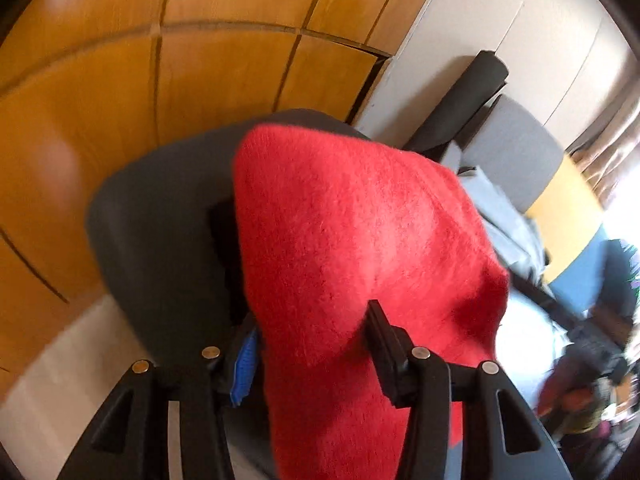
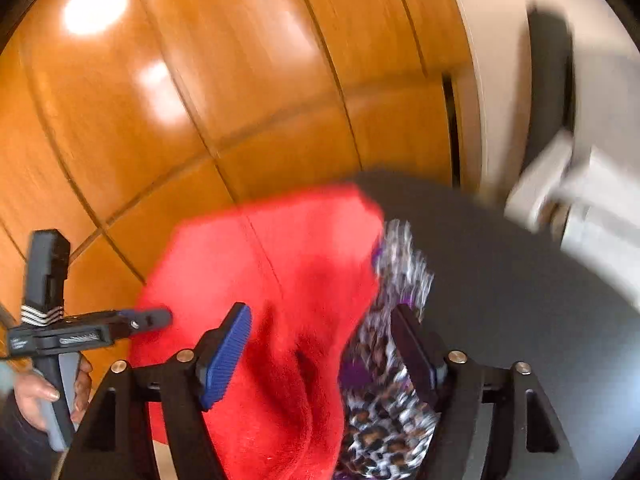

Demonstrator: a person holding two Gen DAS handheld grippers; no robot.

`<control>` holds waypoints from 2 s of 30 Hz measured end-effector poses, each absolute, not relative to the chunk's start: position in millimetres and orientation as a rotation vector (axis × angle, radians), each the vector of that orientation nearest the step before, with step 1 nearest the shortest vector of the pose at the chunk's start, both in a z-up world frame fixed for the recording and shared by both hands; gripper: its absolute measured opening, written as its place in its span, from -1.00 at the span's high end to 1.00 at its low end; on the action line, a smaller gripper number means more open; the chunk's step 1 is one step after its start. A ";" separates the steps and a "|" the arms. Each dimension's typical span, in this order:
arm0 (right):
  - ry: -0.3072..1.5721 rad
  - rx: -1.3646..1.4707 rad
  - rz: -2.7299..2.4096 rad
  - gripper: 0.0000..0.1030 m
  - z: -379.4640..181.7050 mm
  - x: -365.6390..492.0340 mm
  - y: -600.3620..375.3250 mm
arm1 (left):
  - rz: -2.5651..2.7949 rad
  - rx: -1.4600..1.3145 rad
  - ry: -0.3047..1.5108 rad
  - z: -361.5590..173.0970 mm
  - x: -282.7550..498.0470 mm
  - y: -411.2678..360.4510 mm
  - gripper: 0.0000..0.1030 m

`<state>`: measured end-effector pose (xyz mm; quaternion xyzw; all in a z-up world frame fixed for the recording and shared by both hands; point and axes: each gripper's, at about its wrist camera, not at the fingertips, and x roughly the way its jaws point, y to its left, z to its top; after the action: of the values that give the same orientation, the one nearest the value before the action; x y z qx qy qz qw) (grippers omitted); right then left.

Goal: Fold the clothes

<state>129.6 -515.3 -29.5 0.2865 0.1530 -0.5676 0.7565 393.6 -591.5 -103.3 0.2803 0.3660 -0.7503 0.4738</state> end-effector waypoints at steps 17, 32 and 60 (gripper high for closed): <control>0.647 0.526 -1.122 -0.17 -114.5 196.0 -582.8 | -1.877 0.592 1.085 -146.3 373.1 -673.9 0.36; 0.605 0.494 -1.295 -0.61 -60.2 219.4 -531.8 | -1.612 0.530 0.621 -38.1 402.7 -580.5 0.07; 0.670 0.407 -1.328 -0.86 -36.2 274.1 -378.4 | -1.589 0.523 0.500 26.4 423.1 -404.4 -0.14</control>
<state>274.1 -378.4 -36.2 0.1840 0.3027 -0.6001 0.7172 423.1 -404.4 26.4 0.2297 0.2192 -0.6973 0.6426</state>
